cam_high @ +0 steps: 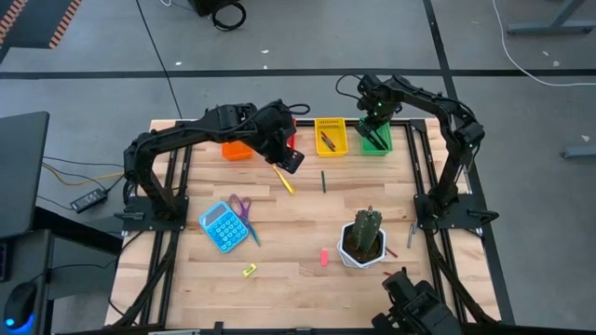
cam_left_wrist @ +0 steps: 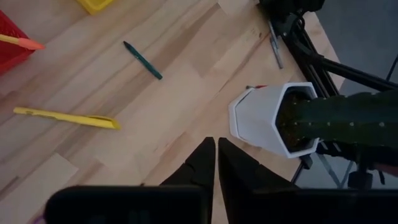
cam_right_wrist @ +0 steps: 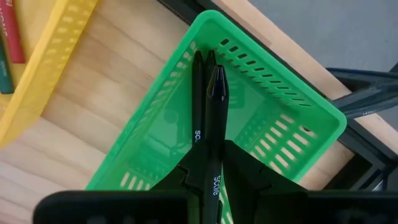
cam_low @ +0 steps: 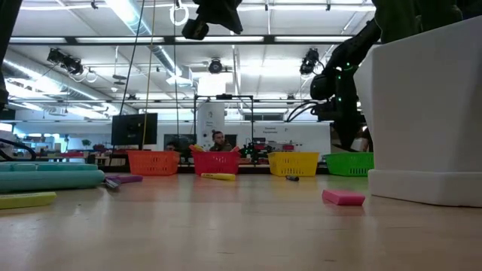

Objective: Sort crayons/erasers/pens/pencils in bins
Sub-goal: Put the black pen into the green bin

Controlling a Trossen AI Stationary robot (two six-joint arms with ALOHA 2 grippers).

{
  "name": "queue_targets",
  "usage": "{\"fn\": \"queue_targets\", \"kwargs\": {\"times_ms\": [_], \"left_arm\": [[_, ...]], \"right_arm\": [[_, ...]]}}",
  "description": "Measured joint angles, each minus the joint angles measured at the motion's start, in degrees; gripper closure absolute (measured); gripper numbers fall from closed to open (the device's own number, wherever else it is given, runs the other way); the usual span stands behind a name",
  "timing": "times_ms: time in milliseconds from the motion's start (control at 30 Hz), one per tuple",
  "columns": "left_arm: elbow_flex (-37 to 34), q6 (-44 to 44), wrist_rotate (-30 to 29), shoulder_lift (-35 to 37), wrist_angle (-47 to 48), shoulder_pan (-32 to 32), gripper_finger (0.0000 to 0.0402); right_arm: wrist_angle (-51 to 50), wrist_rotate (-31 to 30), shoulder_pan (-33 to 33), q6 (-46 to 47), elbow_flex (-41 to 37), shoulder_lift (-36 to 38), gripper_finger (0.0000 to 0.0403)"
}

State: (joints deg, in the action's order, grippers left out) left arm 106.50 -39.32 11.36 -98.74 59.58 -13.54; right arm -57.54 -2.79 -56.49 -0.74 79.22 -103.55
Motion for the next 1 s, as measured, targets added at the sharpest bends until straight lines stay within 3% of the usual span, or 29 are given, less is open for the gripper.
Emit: {"fn": "queue_targets", "kwargs": {"times_ms": [300,533,1000], "left_arm": [[0.0,-0.6,-1.3,0.0,-0.2,0.7,0.0394],[0.0,-0.8,-2.6,0.0,-0.3,1.0,0.038],[0.0,-2.0,-4.2,0.0,-0.3,2.9,0.0387]], "right_arm": [[-0.1,0.4,0.0,0.5,0.0,0.0,0.0356],[0.5,0.4,0.0,0.5,-0.1,0.0,0.0356],[6.1,0.2,0.0,0.5,-6.4,0.0,0.0356]]}}
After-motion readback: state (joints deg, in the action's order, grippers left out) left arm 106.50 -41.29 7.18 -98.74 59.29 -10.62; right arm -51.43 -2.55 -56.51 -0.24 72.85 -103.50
